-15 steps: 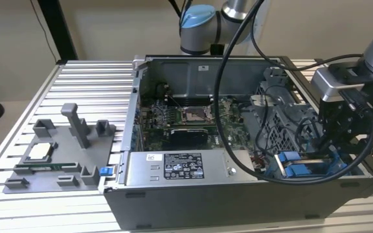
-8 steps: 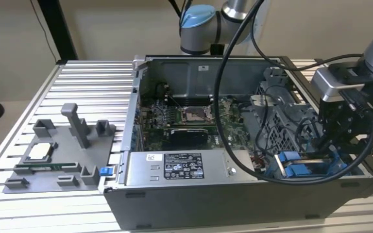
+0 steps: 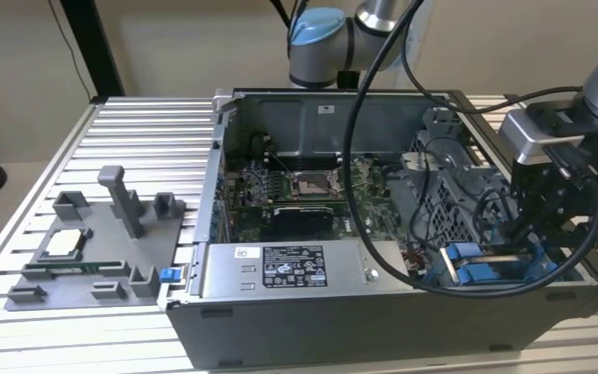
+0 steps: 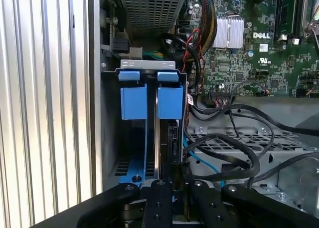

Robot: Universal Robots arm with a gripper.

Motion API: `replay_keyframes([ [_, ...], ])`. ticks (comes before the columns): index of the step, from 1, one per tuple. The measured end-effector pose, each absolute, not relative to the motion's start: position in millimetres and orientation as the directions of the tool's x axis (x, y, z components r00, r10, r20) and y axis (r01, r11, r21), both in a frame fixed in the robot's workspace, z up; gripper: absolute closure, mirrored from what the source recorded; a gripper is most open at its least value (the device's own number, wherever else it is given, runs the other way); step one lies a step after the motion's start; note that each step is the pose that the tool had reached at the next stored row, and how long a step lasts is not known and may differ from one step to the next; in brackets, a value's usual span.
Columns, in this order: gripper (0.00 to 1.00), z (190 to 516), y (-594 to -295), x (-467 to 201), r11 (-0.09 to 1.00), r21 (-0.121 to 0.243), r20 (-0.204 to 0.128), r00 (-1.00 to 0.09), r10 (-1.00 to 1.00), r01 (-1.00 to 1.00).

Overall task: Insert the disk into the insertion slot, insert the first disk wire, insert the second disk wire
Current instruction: 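Insert the first disk wire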

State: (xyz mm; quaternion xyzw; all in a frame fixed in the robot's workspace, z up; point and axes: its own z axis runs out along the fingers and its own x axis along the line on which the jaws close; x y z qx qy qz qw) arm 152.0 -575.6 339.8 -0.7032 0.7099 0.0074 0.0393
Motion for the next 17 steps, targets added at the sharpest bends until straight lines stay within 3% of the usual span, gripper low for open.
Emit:
replay_keyframes([
  [17, 1.0, 327.9, -575.6, 152.0, 0.011, -0.045, -0.066, -0.008, -0.998, -0.999],
])
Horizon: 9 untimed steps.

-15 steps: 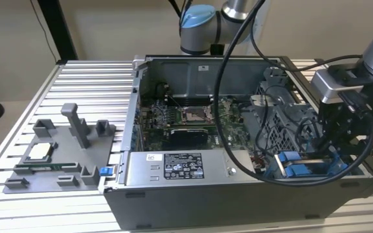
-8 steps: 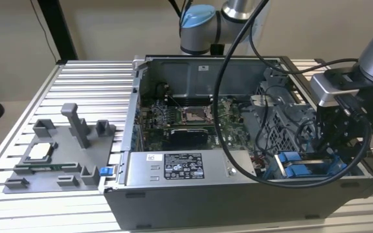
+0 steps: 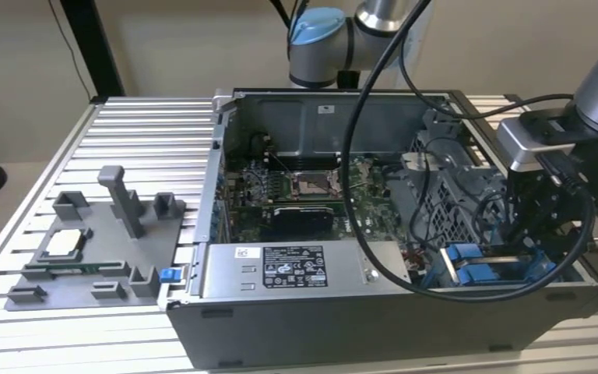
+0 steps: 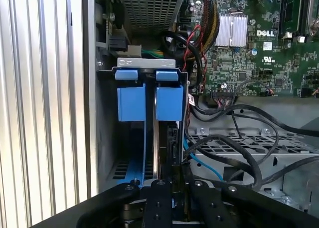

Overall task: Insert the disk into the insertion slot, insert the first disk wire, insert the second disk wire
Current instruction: 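Insert the first disk wire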

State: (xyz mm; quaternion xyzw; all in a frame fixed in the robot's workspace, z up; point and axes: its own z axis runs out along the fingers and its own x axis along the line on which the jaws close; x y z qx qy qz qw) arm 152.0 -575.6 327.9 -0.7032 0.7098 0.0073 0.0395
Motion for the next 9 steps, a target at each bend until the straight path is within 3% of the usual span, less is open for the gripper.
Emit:
replay_keyframes([
  [1, 1.0, 327.9, -575.6, 152.0, 0.011, -0.045, -0.066, -0.008, -0.998, -0.999],
  [2, 0.0, 327.7, -575.5, 152.0, 0.011, -0.045, -0.067, -0.008, -0.998, -0.999],
  [9, 0.0, 332.2, -575.6, 152.0, 0.011, -0.045, -0.067, -0.008, -0.998, -0.999],
])
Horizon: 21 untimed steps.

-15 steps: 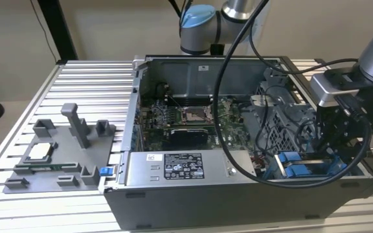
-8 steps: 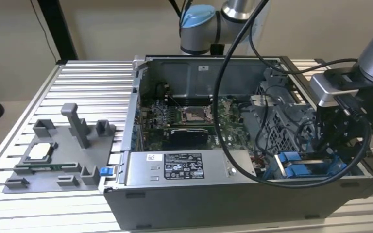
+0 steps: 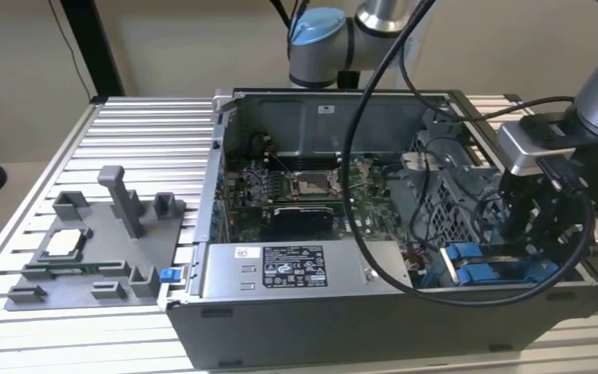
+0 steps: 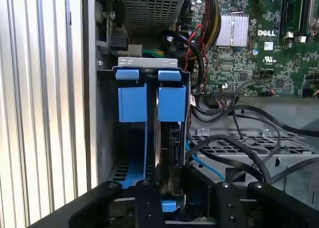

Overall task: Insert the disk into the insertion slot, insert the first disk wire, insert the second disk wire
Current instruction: 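Insert the first disk wire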

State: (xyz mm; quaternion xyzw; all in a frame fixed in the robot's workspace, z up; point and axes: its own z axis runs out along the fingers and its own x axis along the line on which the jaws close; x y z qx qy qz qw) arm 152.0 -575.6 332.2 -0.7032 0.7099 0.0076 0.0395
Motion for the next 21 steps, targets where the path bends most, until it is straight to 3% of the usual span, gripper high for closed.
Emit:
replay_keyframes([
  [11, 0.0, 378.1, -575.6, 151.9, 0.011, -0.039, -0.066, -0.008, -0.998, -0.999],
  [21, 0.0, 380.3, -575.6, 152.7, 0.011, -0.037, -0.066, -0.008, -0.998, -0.999],
])
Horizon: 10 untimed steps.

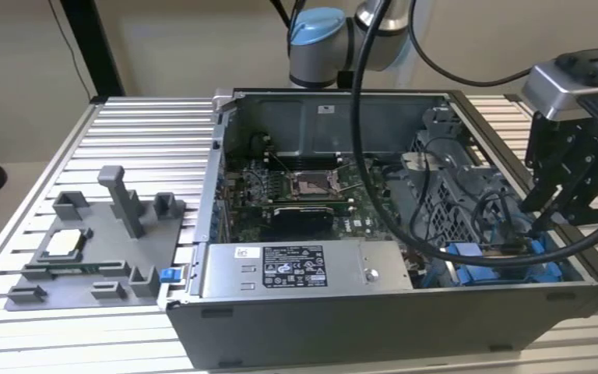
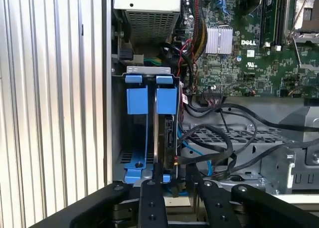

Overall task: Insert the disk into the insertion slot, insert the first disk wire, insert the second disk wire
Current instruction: 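Insert the first disk wire, then insert the second disk wire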

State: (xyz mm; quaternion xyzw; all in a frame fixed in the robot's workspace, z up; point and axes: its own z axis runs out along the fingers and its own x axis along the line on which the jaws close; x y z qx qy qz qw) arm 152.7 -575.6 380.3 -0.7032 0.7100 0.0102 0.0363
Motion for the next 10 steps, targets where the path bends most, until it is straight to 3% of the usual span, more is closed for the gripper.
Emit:
replay_keyframes([
  [10, 0.0, 380.1, -577.7, 170.3, 0.011, 0.04, -0.068, -0.014, -0.998, -0.999],
])
